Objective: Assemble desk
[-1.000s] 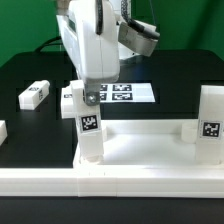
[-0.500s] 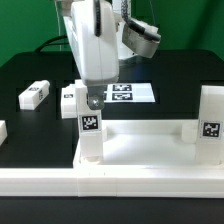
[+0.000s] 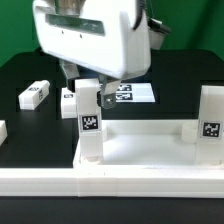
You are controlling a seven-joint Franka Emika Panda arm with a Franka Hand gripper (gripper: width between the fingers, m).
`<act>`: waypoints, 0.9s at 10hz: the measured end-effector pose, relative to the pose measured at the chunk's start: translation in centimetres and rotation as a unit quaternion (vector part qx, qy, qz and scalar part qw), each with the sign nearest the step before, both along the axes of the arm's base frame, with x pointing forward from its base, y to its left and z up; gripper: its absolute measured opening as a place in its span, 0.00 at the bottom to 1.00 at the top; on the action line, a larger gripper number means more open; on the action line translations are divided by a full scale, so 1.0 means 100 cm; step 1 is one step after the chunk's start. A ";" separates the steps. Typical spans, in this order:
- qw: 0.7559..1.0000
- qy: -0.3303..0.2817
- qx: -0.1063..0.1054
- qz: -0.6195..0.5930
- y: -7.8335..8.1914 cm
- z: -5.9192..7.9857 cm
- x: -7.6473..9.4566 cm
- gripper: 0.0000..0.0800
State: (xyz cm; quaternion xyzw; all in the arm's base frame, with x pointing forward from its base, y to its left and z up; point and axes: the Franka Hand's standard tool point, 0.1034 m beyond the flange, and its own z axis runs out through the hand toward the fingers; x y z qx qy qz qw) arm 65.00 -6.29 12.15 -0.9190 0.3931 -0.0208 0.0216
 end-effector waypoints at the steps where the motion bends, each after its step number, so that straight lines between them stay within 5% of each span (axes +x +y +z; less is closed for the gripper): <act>1: 0.999 -0.001 -0.003 0.050 0.000 0.000 0.000 0.81; 9: 0.925 -0.004 -0.024 0.379 0.002 0.000 0.000 0.81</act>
Offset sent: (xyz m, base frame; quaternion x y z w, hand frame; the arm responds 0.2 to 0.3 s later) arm -0.0013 0.0029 0.0026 0.0032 0.0080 -0.2544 0.9671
